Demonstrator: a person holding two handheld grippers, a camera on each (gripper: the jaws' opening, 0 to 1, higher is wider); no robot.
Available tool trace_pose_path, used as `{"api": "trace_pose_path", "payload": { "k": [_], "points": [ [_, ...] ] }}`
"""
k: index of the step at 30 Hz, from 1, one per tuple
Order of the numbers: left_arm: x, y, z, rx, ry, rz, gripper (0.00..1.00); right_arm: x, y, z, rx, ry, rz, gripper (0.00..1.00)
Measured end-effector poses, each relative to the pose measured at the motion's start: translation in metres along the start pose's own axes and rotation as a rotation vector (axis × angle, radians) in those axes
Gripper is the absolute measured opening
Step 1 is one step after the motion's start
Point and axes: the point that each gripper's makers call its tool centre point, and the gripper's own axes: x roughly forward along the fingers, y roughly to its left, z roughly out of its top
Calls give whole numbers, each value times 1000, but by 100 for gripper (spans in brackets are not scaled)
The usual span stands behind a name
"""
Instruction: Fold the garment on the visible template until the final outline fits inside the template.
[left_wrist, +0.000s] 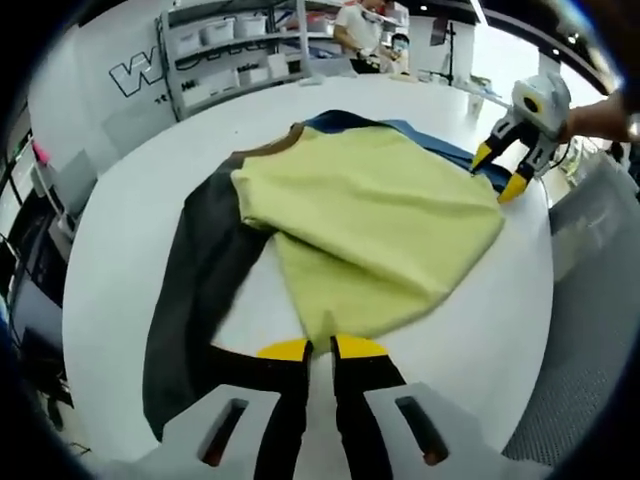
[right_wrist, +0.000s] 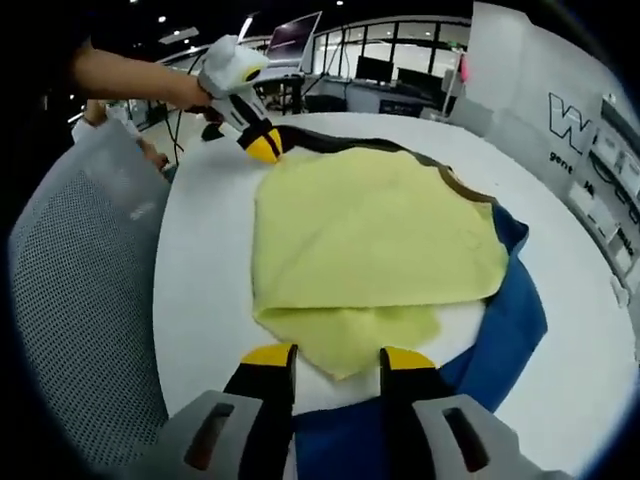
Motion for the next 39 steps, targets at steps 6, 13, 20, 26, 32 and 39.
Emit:
{"api": "trace_pose_path", "payload": {
  "k": [6, 13, 20, 26, 32, 39],
  "points": [
    [2, 0, 1, -6, -1, 5, 4, 2, 3, -3, 43, 12, 1, 9],
    [4, -6, 3, -8, -8, 5, 2, 1, 4, -3, 125, 17, -13, 0],
    [-8, 1, 12, -27, -40, 30, 2, -15, 11, 13, 208, -28, 30, 0],
    [-17, 8, 23, -17, -65, 51, 2, -29, 14, 29, 224, -66, 53, 0],
    [-24, 12, 37, 3, -83, 61, 2, -38, 19, 43, 196, -86, 74, 0],
    [-34, 20, 52, 16, -101, 75, 2, -52, 18, 61, 181, -134, 88, 0]
  ]
}}
